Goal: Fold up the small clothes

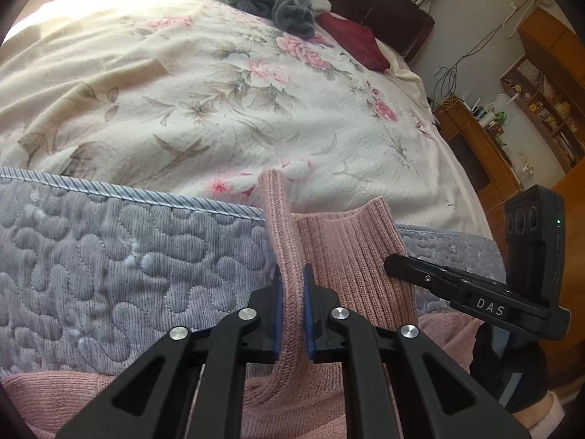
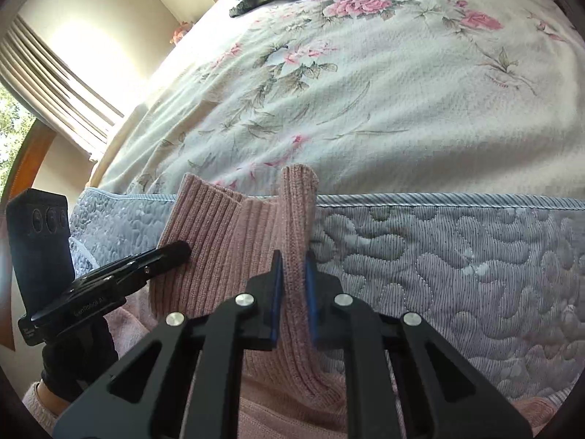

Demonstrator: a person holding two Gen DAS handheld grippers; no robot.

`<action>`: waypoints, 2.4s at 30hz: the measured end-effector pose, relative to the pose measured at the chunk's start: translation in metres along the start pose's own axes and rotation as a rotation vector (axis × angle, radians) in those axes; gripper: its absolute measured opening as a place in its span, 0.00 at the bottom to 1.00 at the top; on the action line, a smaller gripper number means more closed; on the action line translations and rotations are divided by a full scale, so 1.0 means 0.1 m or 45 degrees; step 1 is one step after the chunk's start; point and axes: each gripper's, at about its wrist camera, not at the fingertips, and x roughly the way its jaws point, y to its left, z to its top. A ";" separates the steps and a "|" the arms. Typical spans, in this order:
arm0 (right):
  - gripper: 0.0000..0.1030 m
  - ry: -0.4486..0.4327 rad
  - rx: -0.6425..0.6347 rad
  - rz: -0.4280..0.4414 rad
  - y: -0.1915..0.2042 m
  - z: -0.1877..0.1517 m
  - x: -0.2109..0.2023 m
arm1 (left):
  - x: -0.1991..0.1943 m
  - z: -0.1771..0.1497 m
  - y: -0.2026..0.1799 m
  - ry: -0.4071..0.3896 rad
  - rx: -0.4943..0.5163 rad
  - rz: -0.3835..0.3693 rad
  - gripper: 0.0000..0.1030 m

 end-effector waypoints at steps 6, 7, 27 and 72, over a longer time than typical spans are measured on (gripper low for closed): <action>0.10 -0.126 -0.130 0.122 0.18 -0.35 -0.67 | -0.63 -0.30 -0.21 -0.125 0.176 -0.119 0.09; 0.10 -0.137 -0.161 0.124 0.21 -0.44 -0.77 | -0.72 -0.38 -0.22 -0.138 0.201 -0.134 0.09; 0.40 0.099 0.034 0.253 0.08 -1.87 -1.00 | -1.19 -1.72 0.23 0.068 0.000 -0.198 0.33; 0.51 0.117 0.228 -0.139 0.21 -4.69 -2.83 | -3.35 -4.10 0.09 0.166 -0.093 0.443 0.55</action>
